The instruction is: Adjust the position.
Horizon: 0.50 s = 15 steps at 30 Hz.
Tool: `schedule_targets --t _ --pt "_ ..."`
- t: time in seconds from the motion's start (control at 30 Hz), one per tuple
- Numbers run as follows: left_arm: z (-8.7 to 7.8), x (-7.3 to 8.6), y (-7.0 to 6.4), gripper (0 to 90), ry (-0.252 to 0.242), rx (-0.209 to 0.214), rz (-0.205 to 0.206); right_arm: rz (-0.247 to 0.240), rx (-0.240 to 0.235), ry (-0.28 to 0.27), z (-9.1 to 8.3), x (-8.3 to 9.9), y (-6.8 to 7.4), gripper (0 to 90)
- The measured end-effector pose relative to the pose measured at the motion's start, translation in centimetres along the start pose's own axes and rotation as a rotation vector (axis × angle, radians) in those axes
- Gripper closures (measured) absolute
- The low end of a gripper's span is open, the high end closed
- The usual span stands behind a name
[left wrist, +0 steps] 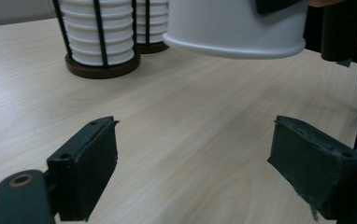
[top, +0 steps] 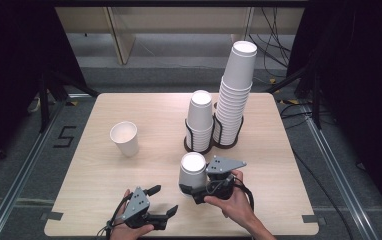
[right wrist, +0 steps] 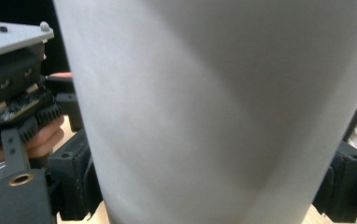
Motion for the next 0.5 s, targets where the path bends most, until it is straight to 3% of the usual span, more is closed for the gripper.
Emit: schedule_targets --t 0.07,0.1,0.17,0.27,0.33,0.5 --pt "0.4 0.0 -0.3 14.3 0.013 0.005 0.013 -0.022 0.005 -0.025 0.2 -0.1 0.0 14.7" --pt "0.6 -0.1 -0.5 14.3 0.006 0.011 0.01 0.006 -0.002 0.005 0.1 0.1 0.3 14.7" --pt "0.9 -0.3 -0.7 14.3 -0.016 0.024 0.021 -0.021 -0.001 -0.02 0.4 0.1 0.5 14.7" --pt "1.1 -0.5 -1.1 14.3 -0.023 0.043 0.016 -0.012 -0.02 0.002 0.5 0.4 1.0 14.7" --pt "1.3 -0.8 -1.3 14.3 -0.062 0.062 0.018 -0.026 -0.021 -0.01 0.7 0.4 1.3 14.7" --pt "1.2 -1.1 -1.4 14.3 -0.077 0.063 0.012 -0.02 -0.045 -0.009 1.0 0.6 1.9 14.8"
Point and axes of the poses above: each handheld gripper's, and its own axes: z roughly forward along the jaws, x roughly out of its underside, y roughly to its left, the point moved 8 cm from there along z, roughly forward along the jaws, and after that the axes turned 15 degrees about x, right-handed, at the moved point
